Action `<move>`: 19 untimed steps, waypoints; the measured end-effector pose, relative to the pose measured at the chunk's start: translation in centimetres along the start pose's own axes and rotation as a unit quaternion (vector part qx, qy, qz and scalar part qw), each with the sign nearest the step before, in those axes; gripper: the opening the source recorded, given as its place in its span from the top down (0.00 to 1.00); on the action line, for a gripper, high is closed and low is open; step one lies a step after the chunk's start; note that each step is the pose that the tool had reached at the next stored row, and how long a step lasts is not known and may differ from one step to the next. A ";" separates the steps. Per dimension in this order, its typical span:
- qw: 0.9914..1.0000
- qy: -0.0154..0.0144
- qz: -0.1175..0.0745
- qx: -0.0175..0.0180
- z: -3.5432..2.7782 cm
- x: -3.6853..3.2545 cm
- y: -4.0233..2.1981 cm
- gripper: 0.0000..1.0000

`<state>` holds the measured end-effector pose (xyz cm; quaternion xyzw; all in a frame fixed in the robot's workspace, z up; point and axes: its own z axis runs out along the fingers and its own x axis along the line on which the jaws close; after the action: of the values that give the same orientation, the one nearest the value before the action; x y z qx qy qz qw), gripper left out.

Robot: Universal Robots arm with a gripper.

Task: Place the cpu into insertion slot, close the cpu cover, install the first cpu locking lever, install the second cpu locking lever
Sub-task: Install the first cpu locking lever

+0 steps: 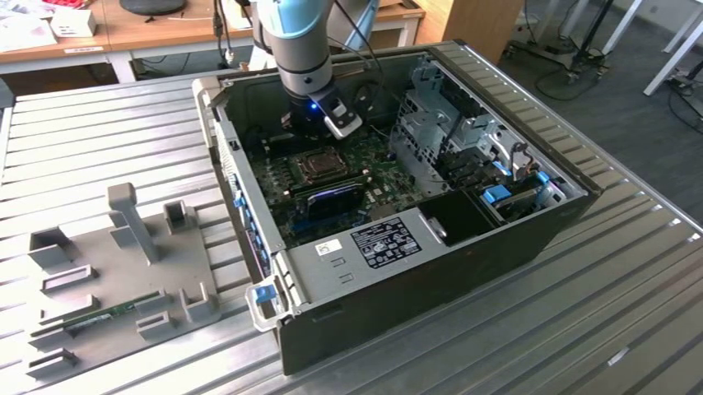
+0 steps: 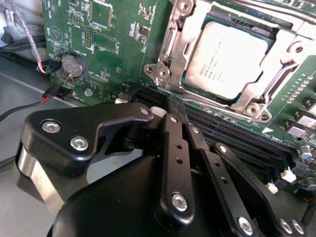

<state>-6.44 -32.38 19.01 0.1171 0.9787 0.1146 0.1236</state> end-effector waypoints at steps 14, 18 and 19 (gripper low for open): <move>1.000 0.000 0.000 0.000 0.14 0.03 -0.02 0.90; 1.000 0.000 0.000 0.000 0.03 0.01 0.00 0.90; 1.000 0.000 0.000 0.000 0.02 0.01 0.01 0.90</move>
<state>-6.44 -32.37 18.99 0.1171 0.9787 0.1145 0.1238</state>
